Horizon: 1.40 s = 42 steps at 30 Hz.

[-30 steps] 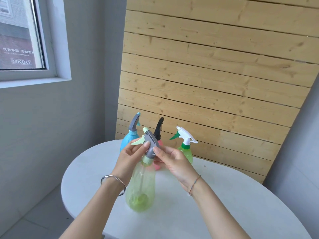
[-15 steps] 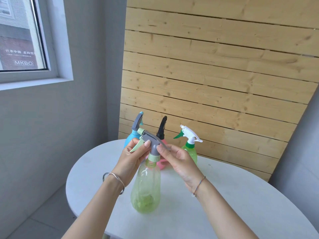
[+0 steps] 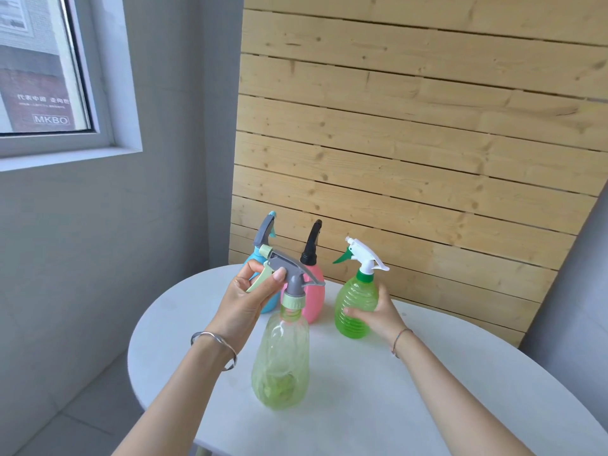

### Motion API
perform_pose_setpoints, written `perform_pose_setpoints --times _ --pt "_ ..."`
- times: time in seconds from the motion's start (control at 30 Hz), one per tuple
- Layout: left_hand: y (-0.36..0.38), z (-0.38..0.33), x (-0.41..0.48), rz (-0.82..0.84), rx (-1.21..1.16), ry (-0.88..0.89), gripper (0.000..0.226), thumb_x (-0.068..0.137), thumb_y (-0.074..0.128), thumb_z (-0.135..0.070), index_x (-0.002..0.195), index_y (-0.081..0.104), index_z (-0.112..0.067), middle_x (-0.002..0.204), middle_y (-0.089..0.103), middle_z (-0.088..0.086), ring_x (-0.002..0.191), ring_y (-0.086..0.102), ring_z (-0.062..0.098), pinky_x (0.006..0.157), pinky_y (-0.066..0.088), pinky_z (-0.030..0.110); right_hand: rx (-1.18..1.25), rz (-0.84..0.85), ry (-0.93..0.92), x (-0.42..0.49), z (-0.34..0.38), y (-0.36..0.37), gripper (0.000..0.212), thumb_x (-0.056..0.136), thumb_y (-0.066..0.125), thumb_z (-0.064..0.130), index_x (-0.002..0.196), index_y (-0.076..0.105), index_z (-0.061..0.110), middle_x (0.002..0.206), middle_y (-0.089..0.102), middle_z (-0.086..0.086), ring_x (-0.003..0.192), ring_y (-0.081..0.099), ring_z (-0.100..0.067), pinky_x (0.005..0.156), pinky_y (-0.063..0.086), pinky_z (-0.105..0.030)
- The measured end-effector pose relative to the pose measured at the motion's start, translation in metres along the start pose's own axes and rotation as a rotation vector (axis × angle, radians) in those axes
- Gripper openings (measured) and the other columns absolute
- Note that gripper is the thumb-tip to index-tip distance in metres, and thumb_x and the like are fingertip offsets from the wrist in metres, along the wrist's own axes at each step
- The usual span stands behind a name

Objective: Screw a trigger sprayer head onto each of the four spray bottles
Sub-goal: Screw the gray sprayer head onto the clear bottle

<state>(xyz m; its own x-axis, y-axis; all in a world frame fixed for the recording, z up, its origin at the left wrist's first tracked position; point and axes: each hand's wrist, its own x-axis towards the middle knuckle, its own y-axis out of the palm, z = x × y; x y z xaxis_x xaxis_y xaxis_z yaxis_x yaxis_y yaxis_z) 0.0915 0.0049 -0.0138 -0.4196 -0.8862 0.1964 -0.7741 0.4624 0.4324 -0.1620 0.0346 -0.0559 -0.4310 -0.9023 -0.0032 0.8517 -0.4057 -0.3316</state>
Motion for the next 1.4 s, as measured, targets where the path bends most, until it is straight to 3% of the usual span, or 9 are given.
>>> perform_pose_setpoints --times 0.23,0.47,0.77,0.9,1.0,1.13,1.23,1.33,1.4 --pt "-0.002 0.002 0.005 0.0 0.021 -0.012 0.025 0.073 0.072 -0.027 0.077 0.05 -0.018 0.106 0.066 0.013 0.098 0.063 0.022 0.104 0.042 0.038 -0.208 -0.064 -0.088 -0.009 -0.012 0.012 0.078 0.069 0.077 0.02 0.132 0.032 0.024 0.119 0.032 0.004 0.127 0.029 -0.017 0.099 0.029 -0.028" --pt "-0.002 0.001 0.004 -0.005 0.03 -0.012 0.029 0.067 0.076 -0.032 0.075 0.051 -0.019 0.106 0.064 0.016 0.102 0.059 0.025 0.106 0.038 0.043 -0.155 -0.172 -0.099 -0.006 -0.005 0.033 0.083 0.065 0.083 0.026 0.127 0.028 0.015 0.126 0.048 -0.006 0.116 0.05 -0.027 0.092 0.044 -0.035" --pt "-0.003 0.001 0.004 0.028 0.051 0.005 0.038 0.062 0.082 -0.037 0.077 0.053 -0.018 0.102 0.07 0.01 0.1 0.063 0.023 0.101 0.045 0.037 -0.273 -0.252 -0.101 -0.013 0.003 0.044 0.096 0.063 0.083 0.029 0.136 0.023 0.01 0.138 0.033 -0.011 0.131 0.032 -0.03 0.104 0.035 -0.041" --pt "-0.002 -0.001 0.002 0.026 0.05 0.01 0.036 0.063 0.079 -0.038 0.075 0.052 -0.019 0.102 0.064 0.014 0.099 0.057 0.025 0.104 0.039 0.043 -0.052 -0.458 -0.443 -0.049 0.036 0.041 0.065 0.071 0.063 0.011 0.128 0.033 0.016 0.127 0.036 -0.001 0.124 0.037 -0.023 0.1 0.032 -0.028" --pt "0.0 -0.001 0.001 0.039 0.052 0.016 0.034 0.063 0.081 -0.038 0.072 0.054 -0.02 0.098 0.067 0.009 0.096 0.059 0.023 0.098 0.044 0.037 0.221 -0.228 -0.672 -0.083 0.073 0.044 0.042 0.072 0.052 0.024 0.113 0.042 0.023 0.117 0.047 0.008 0.107 0.052 -0.008 0.09 0.043 -0.022" --pt "-0.002 0.0 -0.001 0.056 0.046 0.04 0.03 0.068 0.08 -0.036 0.07 0.054 -0.022 0.093 0.072 0.005 0.087 0.066 0.016 0.088 0.051 0.029 0.396 0.142 -0.396 -0.1 0.091 0.065 0.039 0.076 0.073 0.023 0.109 0.054 0.015 0.103 0.062 0.003 0.092 0.064 -0.005 0.076 0.055 -0.024" --pt "-0.003 -0.002 -0.003 0.039 0.096 0.061 0.023 0.073 0.075 -0.032 0.07 0.054 -0.023 0.088 0.071 0.004 0.081 0.065 0.014 0.094 0.043 0.035 0.327 0.201 -0.325 -0.1 0.089 0.072 0.024 0.08 0.069 0.007 0.104 0.063 0.006 0.09 0.066 -0.005 0.086 0.064 -0.019 0.091 0.052 -0.05" --pt "-0.011 -0.005 -0.005 0.087 0.207 0.046 0.034 0.07 0.078 -0.036 0.088 0.056 -0.018 0.101 0.069 0.003 0.095 0.063 0.015 0.101 0.041 0.036 0.349 0.237 -0.357 -0.098 0.088 0.069 0.021 0.077 0.071 0.003 0.096 0.066 0.012 0.089 0.071 -0.004 0.082 0.067 -0.015 0.086 0.056 -0.043" --pt "-0.022 -0.005 -0.01 0.22 0.343 -0.061 0.045 0.07 0.076 -0.034 0.11 0.056 -0.028 0.115 0.066 -0.01 0.107 0.062 0.004 0.091 0.05 0.022 0.369 0.246 -0.376 -0.097 0.086 0.067 0.023 0.073 0.074 0.005 0.093 0.066 0.012 0.085 0.074 0.005 0.081 0.069 -0.01 0.081 0.058 -0.034"
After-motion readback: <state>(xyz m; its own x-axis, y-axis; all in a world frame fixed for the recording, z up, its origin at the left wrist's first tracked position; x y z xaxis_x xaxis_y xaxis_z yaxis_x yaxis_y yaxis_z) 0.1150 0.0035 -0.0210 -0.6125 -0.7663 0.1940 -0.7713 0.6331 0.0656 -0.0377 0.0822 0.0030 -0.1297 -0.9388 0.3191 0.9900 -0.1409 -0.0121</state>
